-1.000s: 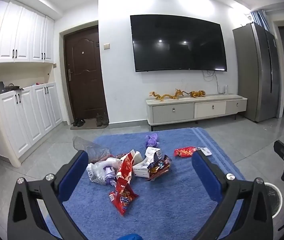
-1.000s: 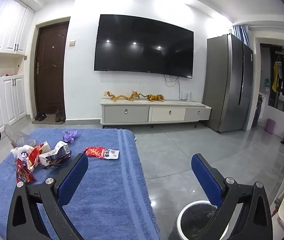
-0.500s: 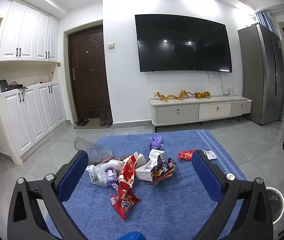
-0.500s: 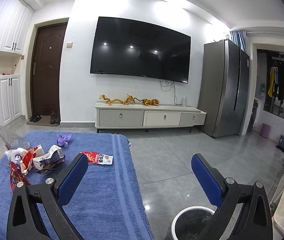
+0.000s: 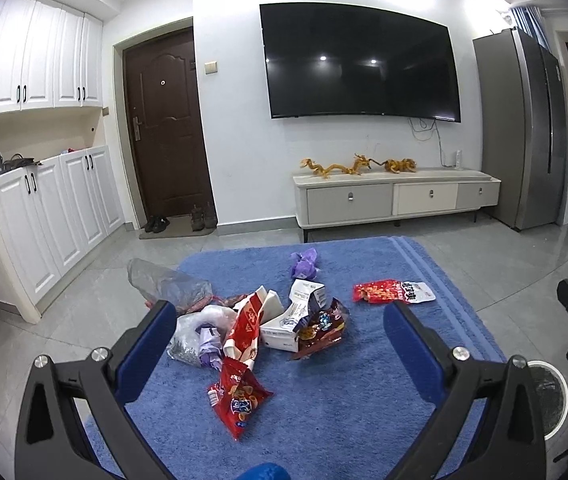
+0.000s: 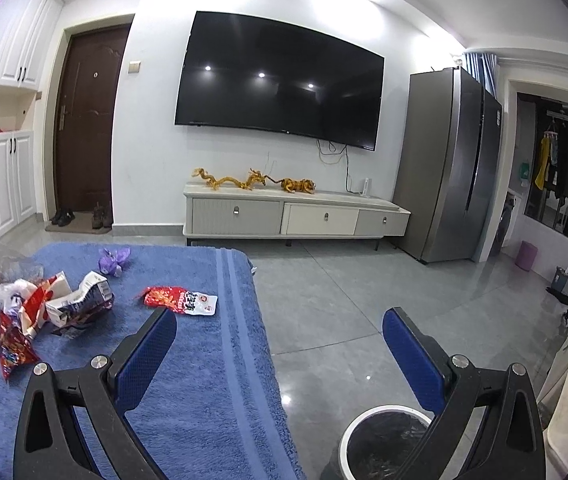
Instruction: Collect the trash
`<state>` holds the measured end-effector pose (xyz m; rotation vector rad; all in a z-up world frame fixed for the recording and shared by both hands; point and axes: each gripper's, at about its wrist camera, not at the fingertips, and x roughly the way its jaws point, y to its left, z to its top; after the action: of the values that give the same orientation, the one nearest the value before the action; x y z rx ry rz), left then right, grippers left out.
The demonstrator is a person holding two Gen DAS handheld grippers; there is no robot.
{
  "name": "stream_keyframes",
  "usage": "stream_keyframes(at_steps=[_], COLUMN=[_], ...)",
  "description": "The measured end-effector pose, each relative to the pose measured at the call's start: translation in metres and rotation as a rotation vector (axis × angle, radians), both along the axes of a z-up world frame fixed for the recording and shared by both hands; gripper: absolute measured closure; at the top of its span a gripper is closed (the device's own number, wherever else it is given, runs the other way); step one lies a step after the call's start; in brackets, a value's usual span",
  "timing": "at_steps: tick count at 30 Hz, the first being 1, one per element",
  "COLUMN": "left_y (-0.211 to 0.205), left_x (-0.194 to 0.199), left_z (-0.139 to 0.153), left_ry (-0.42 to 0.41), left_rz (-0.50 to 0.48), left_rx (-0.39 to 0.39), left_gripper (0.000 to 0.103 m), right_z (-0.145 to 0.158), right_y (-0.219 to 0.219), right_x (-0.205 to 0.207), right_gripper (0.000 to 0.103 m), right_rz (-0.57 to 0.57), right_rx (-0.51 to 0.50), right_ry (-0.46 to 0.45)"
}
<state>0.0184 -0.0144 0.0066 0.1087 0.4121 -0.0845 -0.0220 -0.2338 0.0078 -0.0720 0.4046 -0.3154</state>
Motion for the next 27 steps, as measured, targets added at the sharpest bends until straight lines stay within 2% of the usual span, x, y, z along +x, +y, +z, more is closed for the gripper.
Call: stream_keyframes(at_steps=[5,13,27], left_y=[0.003,0.001,-0.007], left_x=[0.007,0.004,-0.02], left_z=[0.0,0.004,0.015], left_ry=[0.005,-0.04,-0.047], left_rz=[0.004,0.027,0.003], left_rx=[-0.02,-0.011,0.02], left_gripper=[0.0,0.0,0.0], right_z=[-0.007,-0.011,-0.001], right_y=[0.006,0.011,0.015], right_x=[0.01,0.012,-0.01], right_gripper=[0.0,0.0,0.0], right_rz=[-0.001,-0.005,-0.025], right_rx=[-0.013,-0.035,-0.051], right_ry=[0.02,0.026,-0.015])
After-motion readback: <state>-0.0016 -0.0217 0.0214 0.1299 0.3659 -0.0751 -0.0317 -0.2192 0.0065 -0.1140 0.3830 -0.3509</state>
